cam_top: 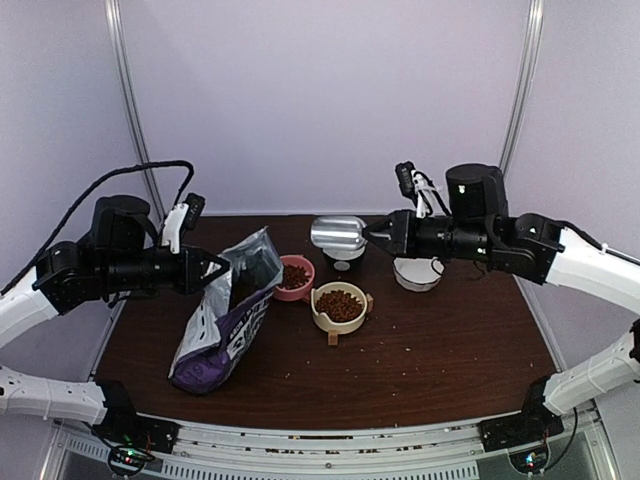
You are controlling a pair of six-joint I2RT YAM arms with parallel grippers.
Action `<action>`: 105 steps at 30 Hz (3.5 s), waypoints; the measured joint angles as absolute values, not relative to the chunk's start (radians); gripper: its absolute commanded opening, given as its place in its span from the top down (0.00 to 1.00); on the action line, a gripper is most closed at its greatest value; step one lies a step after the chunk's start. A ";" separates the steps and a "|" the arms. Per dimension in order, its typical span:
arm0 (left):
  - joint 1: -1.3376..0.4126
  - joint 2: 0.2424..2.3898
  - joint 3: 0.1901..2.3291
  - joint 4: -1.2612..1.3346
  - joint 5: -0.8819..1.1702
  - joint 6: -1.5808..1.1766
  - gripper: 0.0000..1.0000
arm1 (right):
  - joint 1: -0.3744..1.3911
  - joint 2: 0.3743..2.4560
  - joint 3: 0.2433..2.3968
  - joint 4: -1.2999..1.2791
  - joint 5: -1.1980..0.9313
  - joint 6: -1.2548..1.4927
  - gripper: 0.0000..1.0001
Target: Serve the pet food
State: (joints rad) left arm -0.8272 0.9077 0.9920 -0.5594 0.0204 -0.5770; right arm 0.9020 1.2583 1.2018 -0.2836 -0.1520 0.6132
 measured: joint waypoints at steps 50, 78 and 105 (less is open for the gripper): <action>-1.184 1.085 1.140 -0.508 -0.147 -0.602 0.26 | 1.240 1.577 1.112 -0.268 0.106 0.707 1.00; -0.473 0.866 0.476 -0.437 0.156 -0.767 0.20 | 1.240 1.547 1.053 -0.175 0.113 0.709 1.00; -0.467 1.068 0.402 -0.149 0.262 -0.794 0.97 | 1.241 1.544 1.054 -0.162 0.156 0.671 1.00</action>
State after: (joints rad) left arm -0.4671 1.0683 0.4019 -0.1486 0.2623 -0.7940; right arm 1.2407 1.5436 1.0542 -0.1623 0.1562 0.6712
